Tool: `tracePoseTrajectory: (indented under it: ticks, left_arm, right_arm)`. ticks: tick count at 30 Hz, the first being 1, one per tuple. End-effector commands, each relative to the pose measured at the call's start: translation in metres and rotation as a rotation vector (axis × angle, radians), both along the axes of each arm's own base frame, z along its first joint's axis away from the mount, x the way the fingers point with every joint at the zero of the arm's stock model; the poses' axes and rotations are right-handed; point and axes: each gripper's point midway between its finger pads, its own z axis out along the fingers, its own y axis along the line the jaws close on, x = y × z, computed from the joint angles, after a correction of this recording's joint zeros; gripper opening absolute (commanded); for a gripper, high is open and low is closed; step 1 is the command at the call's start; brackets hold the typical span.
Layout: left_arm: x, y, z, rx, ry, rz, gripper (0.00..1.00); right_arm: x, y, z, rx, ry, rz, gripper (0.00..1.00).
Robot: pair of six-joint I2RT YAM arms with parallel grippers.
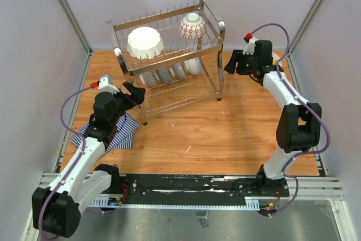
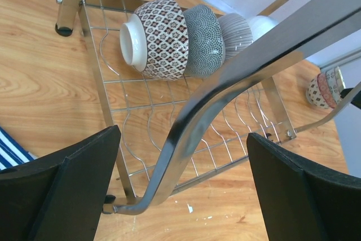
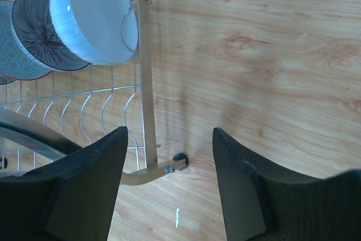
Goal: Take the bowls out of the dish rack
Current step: Pick up the bowl from the dish rack.
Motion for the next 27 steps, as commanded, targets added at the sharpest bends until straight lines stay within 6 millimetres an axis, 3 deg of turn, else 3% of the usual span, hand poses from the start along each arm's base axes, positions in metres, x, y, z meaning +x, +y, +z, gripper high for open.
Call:
tracePoseTrajectory:
  ticks: [1, 10, 17, 27]
  left_arm:
    - [0.006, -0.001, 0.031, 0.003, -0.084, 0.002, 0.99]
    - [0.0, -0.001, 0.046, 0.004, -0.112, -0.012, 0.99]
    - [-0.002, -0.004, 0.042, -0.001, -0.104, -0.026, 0.99]
    - [-0.003, -0.006, 0.044, -0.011, -0.113, -0.038, 0.99]
  right_arm:
    - [0.021, 0.005, 0.033, 0.061, -0.104, 0.064, 0.63]
    - [0.056, 0.017, 0.07, 0.317, -0.151, 0.301, 0.55]
    - [0.077, 0.032, 0.059, 0.437, -0.103, 0.421, 0.55]
    - [0.085, 0.059, 0.048, 0.57, -0.067, 0.543, 0.54]
